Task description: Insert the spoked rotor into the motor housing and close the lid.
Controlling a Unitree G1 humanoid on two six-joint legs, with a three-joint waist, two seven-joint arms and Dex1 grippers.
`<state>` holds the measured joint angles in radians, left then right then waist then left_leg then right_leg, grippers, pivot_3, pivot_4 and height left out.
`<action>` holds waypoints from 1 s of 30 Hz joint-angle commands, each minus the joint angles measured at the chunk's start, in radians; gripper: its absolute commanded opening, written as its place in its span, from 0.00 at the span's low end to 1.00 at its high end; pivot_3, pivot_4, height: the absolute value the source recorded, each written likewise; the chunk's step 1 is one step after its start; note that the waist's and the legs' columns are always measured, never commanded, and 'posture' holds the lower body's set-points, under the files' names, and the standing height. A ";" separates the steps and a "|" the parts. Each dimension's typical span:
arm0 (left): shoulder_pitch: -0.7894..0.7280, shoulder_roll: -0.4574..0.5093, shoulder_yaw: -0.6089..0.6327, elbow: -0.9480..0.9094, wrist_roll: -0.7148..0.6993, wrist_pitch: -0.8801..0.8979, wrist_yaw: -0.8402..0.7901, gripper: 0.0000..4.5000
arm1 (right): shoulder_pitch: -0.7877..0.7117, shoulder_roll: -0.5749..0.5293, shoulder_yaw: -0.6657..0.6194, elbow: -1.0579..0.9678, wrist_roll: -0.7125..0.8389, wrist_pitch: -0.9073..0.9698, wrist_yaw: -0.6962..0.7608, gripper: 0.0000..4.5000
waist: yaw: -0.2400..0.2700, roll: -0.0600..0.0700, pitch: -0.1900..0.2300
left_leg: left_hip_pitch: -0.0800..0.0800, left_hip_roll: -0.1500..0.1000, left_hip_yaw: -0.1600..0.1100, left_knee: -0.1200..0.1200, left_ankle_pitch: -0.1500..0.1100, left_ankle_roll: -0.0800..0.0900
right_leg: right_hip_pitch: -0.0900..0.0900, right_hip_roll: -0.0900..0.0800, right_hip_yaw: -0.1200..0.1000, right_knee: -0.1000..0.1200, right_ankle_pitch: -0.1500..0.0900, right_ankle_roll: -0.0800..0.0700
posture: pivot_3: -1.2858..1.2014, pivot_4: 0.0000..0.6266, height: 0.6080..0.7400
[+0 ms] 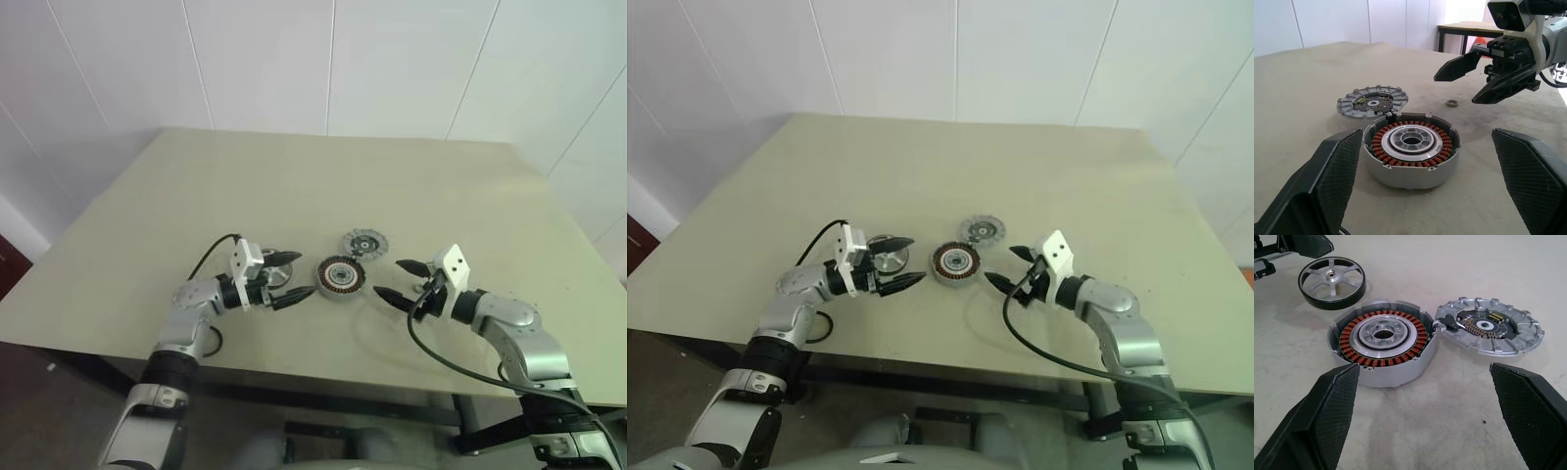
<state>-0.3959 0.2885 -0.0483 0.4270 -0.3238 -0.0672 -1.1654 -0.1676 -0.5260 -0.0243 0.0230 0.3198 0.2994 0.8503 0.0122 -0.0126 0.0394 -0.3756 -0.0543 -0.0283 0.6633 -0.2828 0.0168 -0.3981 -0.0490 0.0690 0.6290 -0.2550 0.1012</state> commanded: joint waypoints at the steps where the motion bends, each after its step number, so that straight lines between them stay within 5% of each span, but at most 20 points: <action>1: -0.021 -0.002 0.002 -0.026 -0.005 -0.008 0.005 1.00 | -0.019 0.009 -0.016 -0.015 0.012 -0.011 -0.009 0.99 | 0.000 0.000 0.000 | 0.000 0.000 0.000 0.000 0.000 0.000 | 0.000 0.000 0.000 0.000 0.000 0.000 | 0.52 0.00 1.00; 14: -0.021 -0.005 -0.003 -0.025 0.004 -0.014 0.011 1.00 | -0.039 -0.037 0.022 0.170 -0.169 0.010 -0.134 0.99 | 0.000 0.001 -0.001 | 0.001 0.000 0.000 0.000 0.000 0.000 | 0.001 0.000 0.000 0.000 0.000 0.000 | 0.52 0.00 1.00; 30: -0.004 -0.015 -0.023 -0.036 0.012 -0.014 0.023 1.00 | 0.022 -0.039 -0.171 0.182 0.012 -0.009 -0.048 0.99 | -0.001 0.001 -0.001 | 0.000 0.000 0.000 -0.001 0.000 0.000 | 0.001 0.000 -0.001 0.000 0.001 0.002 | 0.52 0.00 1.00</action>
<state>-0.3943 0.2741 -0.0661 0.4231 -0.3123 -0.0690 -1.1470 -0.1454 -0.5405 -0.1896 0.2295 0.3416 0.3345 0.7822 0.0117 -0.0113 0.0389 -0.3754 -0.0543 -0.0281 0.6626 -0.2828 0.0170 -0.3976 -0.0495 0.0684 0.6287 -0.2540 0.1027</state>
